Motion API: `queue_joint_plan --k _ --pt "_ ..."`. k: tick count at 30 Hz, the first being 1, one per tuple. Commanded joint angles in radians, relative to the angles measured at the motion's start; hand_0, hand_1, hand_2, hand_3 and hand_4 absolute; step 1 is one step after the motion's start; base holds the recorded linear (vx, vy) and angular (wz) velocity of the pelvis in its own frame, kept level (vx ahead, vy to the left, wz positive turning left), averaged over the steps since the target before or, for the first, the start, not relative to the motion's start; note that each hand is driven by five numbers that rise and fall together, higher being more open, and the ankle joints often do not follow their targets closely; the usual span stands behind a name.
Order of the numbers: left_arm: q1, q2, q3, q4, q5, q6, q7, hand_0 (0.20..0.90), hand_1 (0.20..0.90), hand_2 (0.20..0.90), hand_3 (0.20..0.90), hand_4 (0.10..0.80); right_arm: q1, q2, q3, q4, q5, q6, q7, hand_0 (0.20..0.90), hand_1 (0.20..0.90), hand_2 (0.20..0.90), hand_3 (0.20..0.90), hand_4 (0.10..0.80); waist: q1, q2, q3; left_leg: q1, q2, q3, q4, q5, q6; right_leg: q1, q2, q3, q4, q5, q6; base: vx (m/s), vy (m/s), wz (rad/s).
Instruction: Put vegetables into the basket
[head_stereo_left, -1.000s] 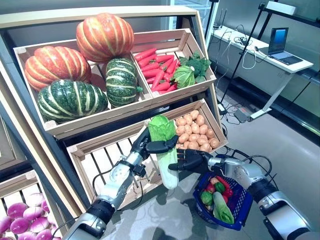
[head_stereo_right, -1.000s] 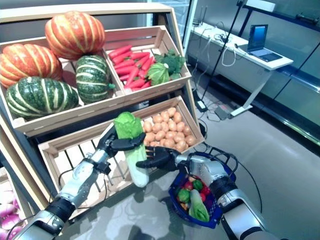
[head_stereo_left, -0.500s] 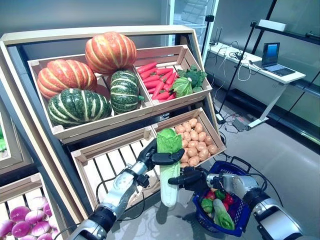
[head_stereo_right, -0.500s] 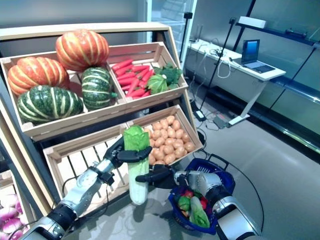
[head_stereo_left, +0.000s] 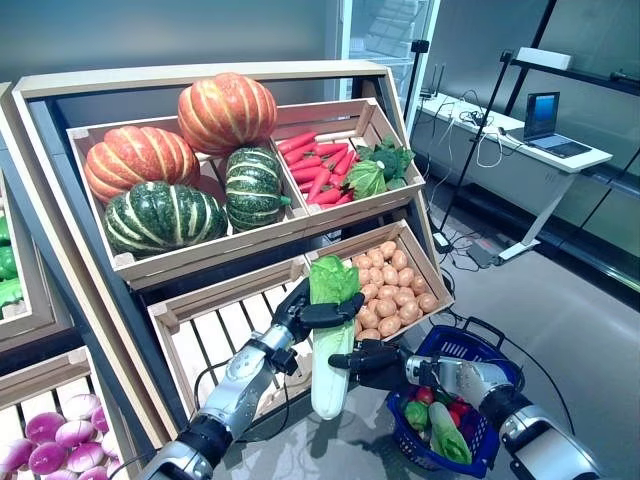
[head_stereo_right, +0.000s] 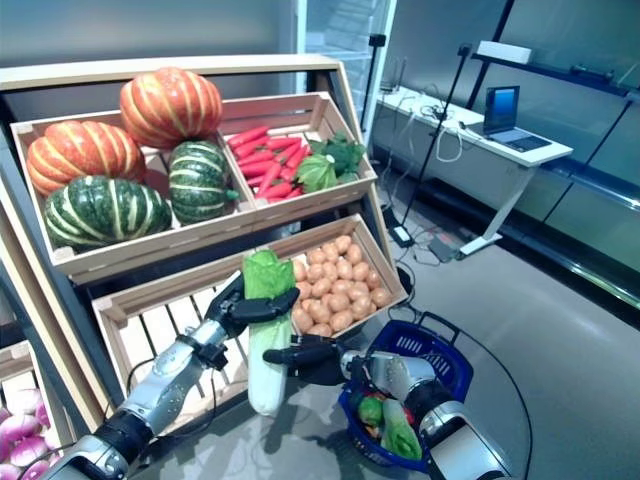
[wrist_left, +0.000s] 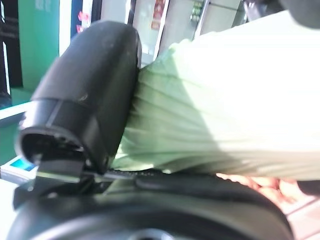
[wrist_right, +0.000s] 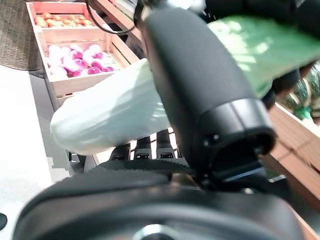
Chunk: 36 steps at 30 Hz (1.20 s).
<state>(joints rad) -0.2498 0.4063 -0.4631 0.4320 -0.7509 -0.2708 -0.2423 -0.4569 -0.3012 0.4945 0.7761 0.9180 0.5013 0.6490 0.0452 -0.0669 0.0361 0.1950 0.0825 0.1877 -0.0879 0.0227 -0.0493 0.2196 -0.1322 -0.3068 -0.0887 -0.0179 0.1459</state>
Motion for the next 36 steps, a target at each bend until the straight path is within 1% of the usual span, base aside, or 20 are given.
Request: queue_joint_plan --k 1,4,5,6,10,13,15,16,18,21,22,24,29,30,32,34,35,36 --pt "-0.153 -0.121 -0.063 -0.139 -0.056 -0.105 -0.078 0.300 0.300 0.300 0.300 0.400 -0.098 0.093 -0.067 0.012 0.229 -0.084 -0.029 0.300 0.300 0.300 0.300 0.400 0.023 0.032 -0.032 0.013 -0.027 -0.026 0.001 -0.099 0.053 -0.003 0.053 0.013 0.001 -0.028 -0.112 0.005 -0.003 0.05" --pt "-0.143 -0.110 -0.059 -0.139 -0.052 -0.084 -0.080 0.300 0.300 0.300 0.300 0.400 -0.098 0.079 -0.081 -0.002 0.214 -0.107 -0.058 0.300 0.300 0.300 0.300 0.400 0.020 0.032 -0.030 0.013 -0.027 -0.026 0.001 -0.099 0.054 -0.005 0.054 0.017 0.001 -0.027 -0.113 0.007 -0.001 0.08" --pt "-0.139 -0.106 -0.057 -0.139 -0.052 -0.074 -0.084 0.571 0.571 0.571 0.571 0.580 -0.097 0.071 -0.083 -0.005 0.198 -0.121 -0.075 0.300 0.300 0.300 0.300 0.400 0.019 0.032 -0.030 0.014 -0.026 -0.025 0.001 -0.099 0.055 -0.005 0.055 0.019 0.001 -0.026 -0.113 0.013 0.000 0.03" --pt "-0.135 -0.102 -0.054 -0.140 -0.041 -0.069 -0.080 0.900 0.900 0.900 0.900 0.800 -0.095 0.062 -0.085 -0.008 0.187 -0.131 -0.092 0.300 0.300 0.300 0.300 0.400 0.018 0.032 -0.029 0.014 -0.026 -0.025 0.001 -0.100 0.055 -0.005 0.055 0.021 0.001 -0.026 -0.113 0.000 0.000 0.00" --pt "-0.119 -0.076 -0.036 -0.138 0.020 -0.066 -0.058 0.900 0.900 0.900 0.900 0.800 -0.086 0.015 -0.104 -0.011 0.139 -0.176 -0.149 0.300 0.300 0.300 0.300 0.400 0.011 0.031 -0.028 0.017 -0.025 -0.017 0.001 -0.101 0.058 -0.007 0.057 0.031 0.001 -0.024 -0.112 0.000 0.000 0.00" --pt "-0.102 -0.025 0.002 -0.136 0.112 -0.071 -0.019 0.900 0.900 0.900 0.900 0.800 -0.062 -0.053 -0.137 -0.019 0.083 -0.207 -0.205 0.300 0.300 0.300 0.300 0.400 0.003 0.032 -0.026 0.018 -0.024 -0.004 0.001 -0.101 0.059 -0.011 0.059 0.040 0.001 -0.020 -0.111 0.003 -0.004 -0.02" --pt "-0.097 0.026 0.040 -0.135 0.142 -0.062 -0.008 0.900 0.900 0.900 0.900 0.800 -0.039 -0.108 -0.163 -0.012 0.041 -0.219 -0.235 0.300 0.300 0.300 0.300 0.400 -0.002 0.032 -0.021 0.017 -0.022 0.004 0.001 -0.098 0.058 -0.014 0.060 0.044 0.001 -0.017 -0.111 0.001 -0.014 -0.10" --pt "-0.098 0.036 0.048 -0.135 0.152 -0.058 -0.001 0.900 0.900 0.900 0.900 0.800 -0.035 -0.119 -0.168 -0.009 0.033 -0.222 -0.245 0.300 0.300 0.300 0.300 0.400 -0.003 0.032 -0.020 0.017 -0.022 0.006 0.001 -0.097 0.058 -0.015 0.060 0.045 0.001 -0.017 -0.111 -0.004 -0.013 -0.11" --pt "-0.093 0.084 0.088 -0.122 0.175 -0.056 0.000 0.900 0.900 0.900 0.900 0.800 -0.010 -0.165 -0.208 0.016 0.005 -0.238 -0.253 0.300 0.300 0.300 0.300 0.400 -0.005 0.033 -0.016 0.015 -0.021 0.010 0.001 -0.096 0.058 -0.019 0.061 0.046 0.001 -0.014 -0.111 0.002 -0.013 -0.09" --pt "-0.086 0.126 0.128 -0.120 0.195 -0.042 0.008 0.900 0.900 0.900 0.900 0.800 0.011 -0.206 -0.249 0.050 0.002 -0.260 -0.263 0.300 0.300 0.300 0.300 0.400 -0.005 0.034 -0.011 0.015 -0.020 0.013 0.001 -0.095 0.057 -0.020 0.061 0.046 0.001 -0.013 -0.110 0.009 -0.011 -0.05" --pt "-0.080 0.158 0.160 -0.102 0.195 -0.044 0.006 0.900 0.900 0.900 0.900 0.800 0.027 -0.236 -0.289 0.084 -0.014 -0.274 -0.251 0.300 0.300 0.300 0.300 0.400 -0.008 0.036 -0.007 0.015 -0.019 0.018 0.001 -0.094 0.056 -0.022 0.062 0.048 0.001 -0.011 -0.110 0.000 0.000 0.00" --pt "-0.077 0.181 0.190 -0.081 0.202 -0.047 0.013 0.900 0.900 0.900 0.900 0.800 0.045 -0.258 -0.323 0.121 -0.042 -0.297 -0.262 0.300 0.300 0.300 0.300 0.400 -0.011 0.038 -0.003 0.014 -0.018 0.022 0.001 -0.093 0.055 -0.024 0.062 0.049 0.001 -0.010 -0.109 0.007 -0.001 -0.04" --pt "-0.055 0.189 0.248 -0.008 0.219 -0.067 0.052 0.900 0.900 0.900 0.900 0.800 0.078 -0.307 -0.375 0.232 -0.169 -0.332 -0.272 0.300 0.300 0.300 0.300 0.400 -0.012 0.043 0.006 0.016 -0.016 0.026 0.001 -0.095 0.052 -0.024 0.063 0.049 0.001 -0.013 -0.108 0.032 0.003 -0.06" --pt "-0.054 0.188 0.250 -0.007 0.220 -0.066 0.055 0.900 0.900 0.900 0.900 0.800 0.079 -0.309 -0.375 0.235 -0.170 -0.333 -0.275 0.300 0.300 0.300 0.300 0.400 -0.012 0.043 0.006 0.016 -0.016 0.026 0.001 -0.095 0.052 -0.024 0.063 0.049 0.001 -0.013 -0.108 0.042 -0.002 -0.09" --pt "-0.040 0.178 0.270 0.030 0.266 -0.068 0.099 0.900 0.900 0.900 0.900 0.800 0.080 -0.319 -0.400 0.276 -0.165 -0.345 -0.305 0.300 0.300 0.300 0.300 0.400 -0.010 0.043 0.010 0.017 -0.016 0.027 0.001 -0.095 0.051 -0.024 0.063 0.048 0.001 -0.014 -0.109 0.045 -0.003 -0.09" --pt "-0.037 0.172 0.272 0.059 0.265 -0.060 0.129 0.900 0.900 0.900 0.900 0.800 0.066 -0.317 -0.419 0.293 -0.127 -0.352 -0.336 0.300 0.300 0.300 0.300 0.400 -0.008 0.045 0.020 0.013 -0.016 0.027 0.001 -0.091 0.050 -0.027 0.062 0.044 0.001 -0.013 -0.109 -0.003 0.002 -0.05" --pt "-0.055 0.169 0.262 0.090 0.285 -0.075 0.163 0.900 0.900 0.900 0.900 0.800 0.031 -0.313 -0.434 0.308 -0.114 -0.383 -0.383 0.300 0.300 0.300 0.300 0.400 -0.007 0.050 0.050 -0.030 -0.012 0.020 0.057 -0.099 0.047 -0.076 0.052 0.043 0.082 -0.045 -0.117 -0.078 0.003 -0.03" --pt "-0.062 0.169 0.259 0.096 0.292 -0.078 0.171 0.900 0.900 0.900 0.900 0.800 0.021 -0.312 -0.434 0.311 -0.113 -0.389 -0.394 0.300 0.300 0.300 0.300 0.400 -0.006 0.051 0.058 -0.047 -0.011 0.018 0.079 -0.103 0.046 -0.092 0.048 0.044 0.103 -0.054 -0.119 -0.231 -0.013 -0.03"
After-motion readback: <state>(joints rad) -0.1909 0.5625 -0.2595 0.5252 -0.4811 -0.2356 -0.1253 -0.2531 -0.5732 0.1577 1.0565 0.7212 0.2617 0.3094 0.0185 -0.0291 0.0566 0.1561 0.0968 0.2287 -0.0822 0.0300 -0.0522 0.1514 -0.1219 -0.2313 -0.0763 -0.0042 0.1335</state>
